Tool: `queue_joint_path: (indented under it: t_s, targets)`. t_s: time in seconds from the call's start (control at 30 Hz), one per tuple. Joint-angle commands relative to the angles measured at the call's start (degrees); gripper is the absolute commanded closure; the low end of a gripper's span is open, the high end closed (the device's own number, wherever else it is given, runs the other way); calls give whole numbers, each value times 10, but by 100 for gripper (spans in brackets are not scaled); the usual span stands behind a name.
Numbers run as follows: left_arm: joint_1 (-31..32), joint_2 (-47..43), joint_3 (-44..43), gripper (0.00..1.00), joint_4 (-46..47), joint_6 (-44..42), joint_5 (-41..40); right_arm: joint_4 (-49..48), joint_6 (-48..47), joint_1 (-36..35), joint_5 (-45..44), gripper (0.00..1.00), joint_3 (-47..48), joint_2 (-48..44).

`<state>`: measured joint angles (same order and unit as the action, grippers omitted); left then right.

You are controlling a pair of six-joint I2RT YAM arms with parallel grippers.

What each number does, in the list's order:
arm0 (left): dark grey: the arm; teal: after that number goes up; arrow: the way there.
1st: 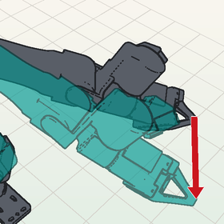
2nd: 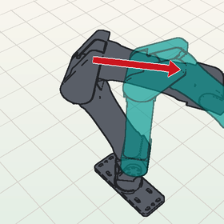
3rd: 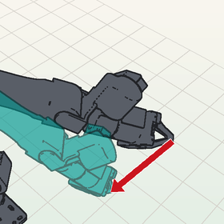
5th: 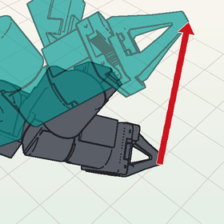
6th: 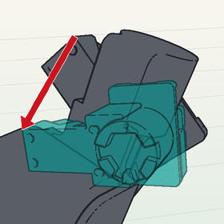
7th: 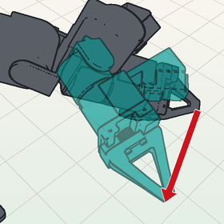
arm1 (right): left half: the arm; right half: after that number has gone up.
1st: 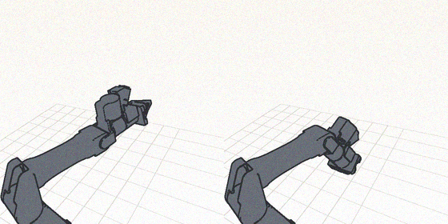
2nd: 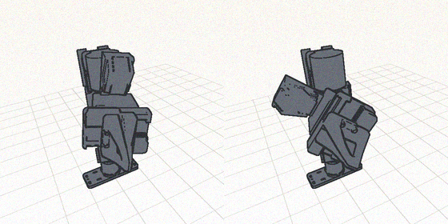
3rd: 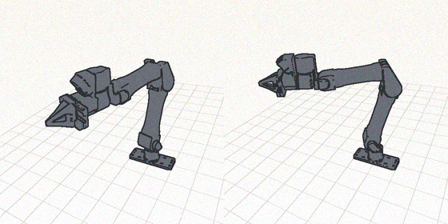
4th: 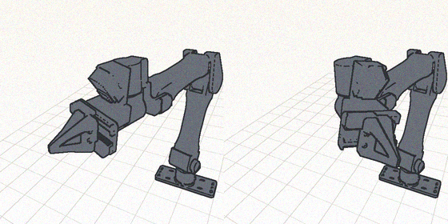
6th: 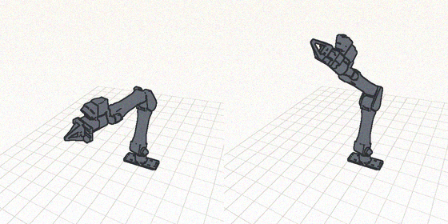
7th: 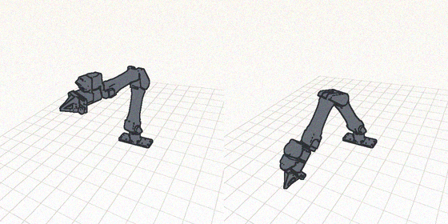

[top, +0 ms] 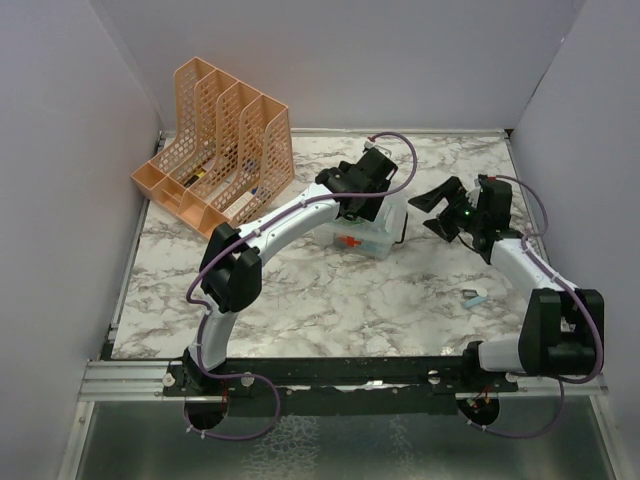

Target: Organize the medicine kit

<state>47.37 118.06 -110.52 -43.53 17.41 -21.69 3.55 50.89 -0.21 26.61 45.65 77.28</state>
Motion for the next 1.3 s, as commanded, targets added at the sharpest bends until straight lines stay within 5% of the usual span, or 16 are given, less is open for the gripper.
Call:
queue_joint_path:
  t_s: [0.0,0.27,0.6,0.73,1.03,1.27]
  targets:
    - [0,41,28,26,-62,-7,-6,-192,95,15,89,7,-73,22]
    - [0,49,20,26,-67,-8,0,-611,296,18,144,4,-203,168]
    - [-1,58,1,26,-75,-7,-2,-848,420,18,176,3,-214,273]
    - [-1,60,-1,26,-77,-6,-3,-774,375,18,186,11,-206,238]
    - [-1,60,4,26,-78,1,-5,-328,126,15,131,32,-105,91]
    - [-1,64,2,26,-78,0,-6,-215,46,10,101,43,-63,65]
